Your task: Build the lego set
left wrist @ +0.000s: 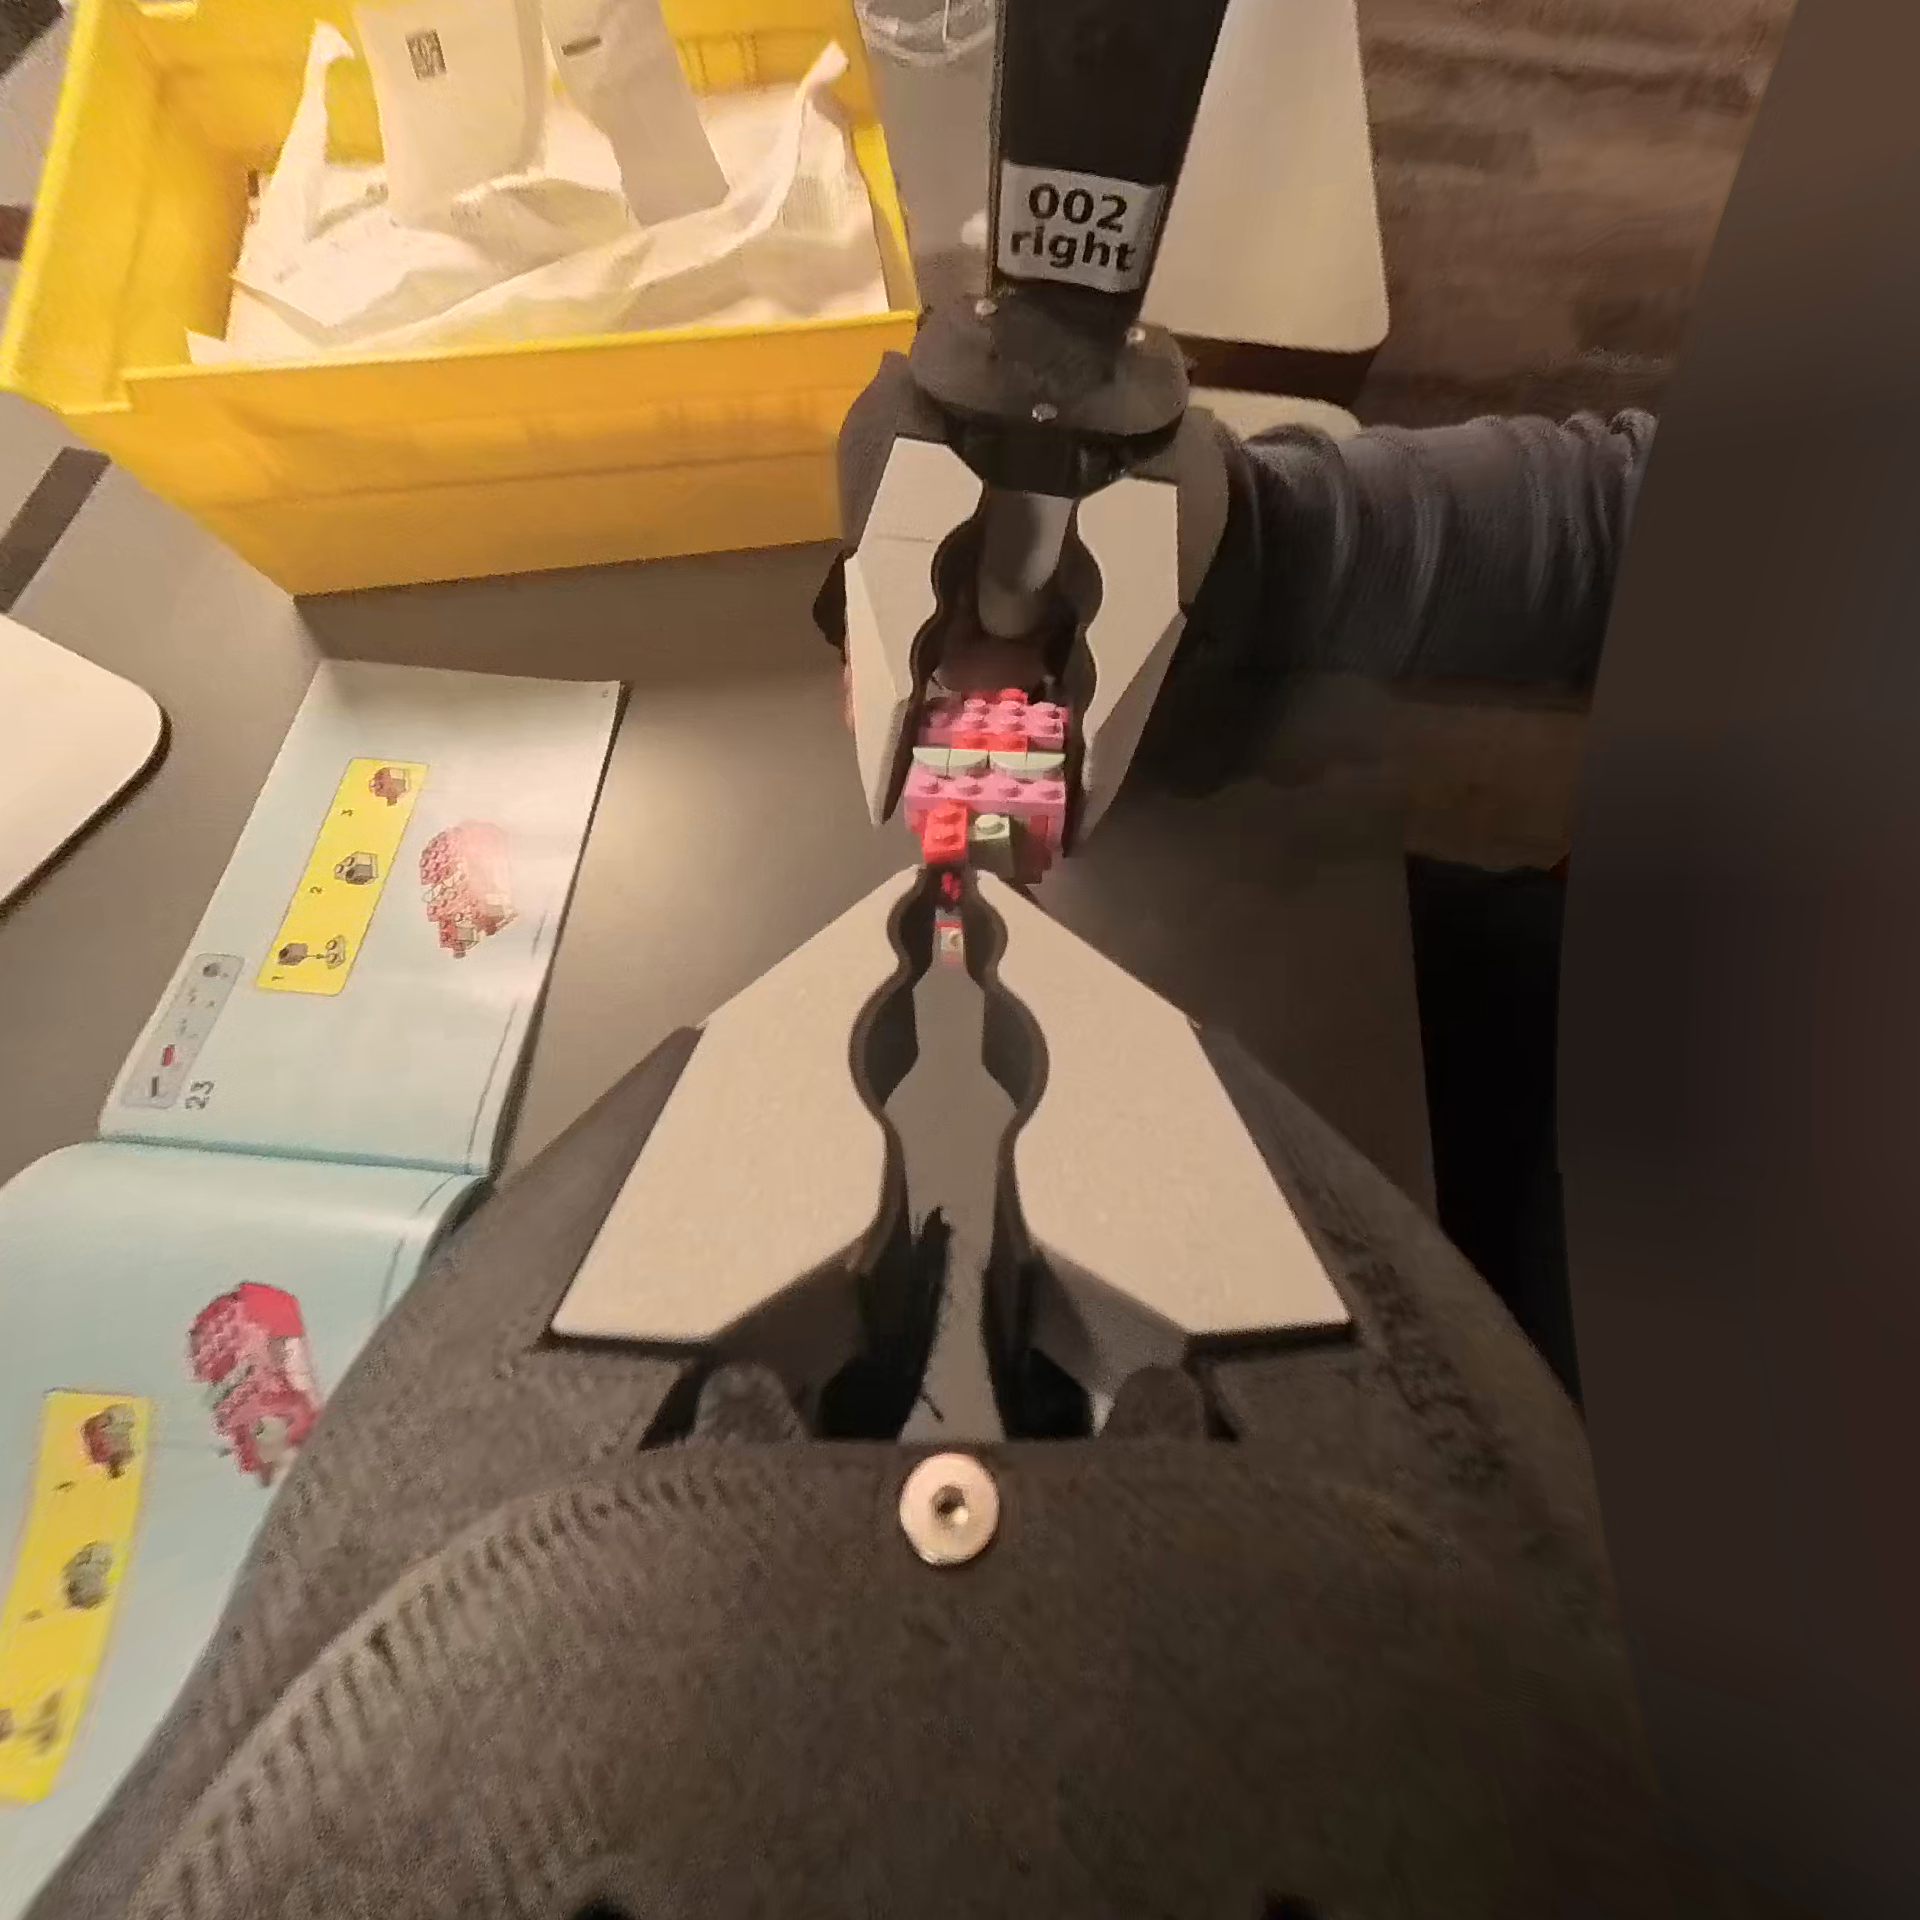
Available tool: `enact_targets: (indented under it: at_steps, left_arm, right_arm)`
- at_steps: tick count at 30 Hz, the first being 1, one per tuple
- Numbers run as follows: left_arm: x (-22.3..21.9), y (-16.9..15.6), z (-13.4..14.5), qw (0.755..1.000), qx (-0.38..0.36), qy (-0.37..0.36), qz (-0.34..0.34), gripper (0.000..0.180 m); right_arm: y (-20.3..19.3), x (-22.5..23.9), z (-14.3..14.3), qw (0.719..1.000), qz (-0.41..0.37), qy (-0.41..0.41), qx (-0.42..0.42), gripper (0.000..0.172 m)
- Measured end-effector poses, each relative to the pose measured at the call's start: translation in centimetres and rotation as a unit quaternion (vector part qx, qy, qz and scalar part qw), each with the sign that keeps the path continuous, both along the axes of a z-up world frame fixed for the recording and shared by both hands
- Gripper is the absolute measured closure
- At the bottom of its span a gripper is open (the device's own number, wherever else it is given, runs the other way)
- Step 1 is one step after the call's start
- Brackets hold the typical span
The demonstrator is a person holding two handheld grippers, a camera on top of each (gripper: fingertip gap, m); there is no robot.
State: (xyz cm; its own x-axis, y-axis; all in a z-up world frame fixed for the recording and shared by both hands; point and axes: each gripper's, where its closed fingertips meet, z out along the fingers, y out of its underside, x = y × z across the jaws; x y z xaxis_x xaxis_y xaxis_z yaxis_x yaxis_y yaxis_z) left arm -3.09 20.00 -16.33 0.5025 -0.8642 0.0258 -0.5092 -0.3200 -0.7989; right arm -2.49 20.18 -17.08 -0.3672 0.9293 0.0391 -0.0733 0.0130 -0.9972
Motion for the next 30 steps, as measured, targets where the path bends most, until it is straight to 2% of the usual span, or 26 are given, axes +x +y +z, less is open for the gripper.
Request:
enact_targets:
  at_steps: [4,8,13,30]
  left_arm:
    - [0.6,0.8,1.5,0.999,0.005,0.050,-0.007,0.177]
    - [1.2,1.4,2.5,0.997,0.009,0.071,-0.009,0.176]
    - [1.4,2.1,3.0,0.998,0.006,0.070,0.006,0.177]
    - [1.8,1.7,3.3,0.998,0.009,0.063,-0.012,0.177]
  right_arm:
    - [0.7,0.6,1.4,0.999,-0.009,0.036,-0.024,0.135]
    - [1.2,1.2,2.4,0.998,-0.015,0.059,-0.036,0.135]
    - [1.5,1.5,2.8,0.997,-0.019,0.069,-0.039,0.135]
    - [1.5,1.8,3.3,0.996,-0.013,0.081,-0.043,0.135]
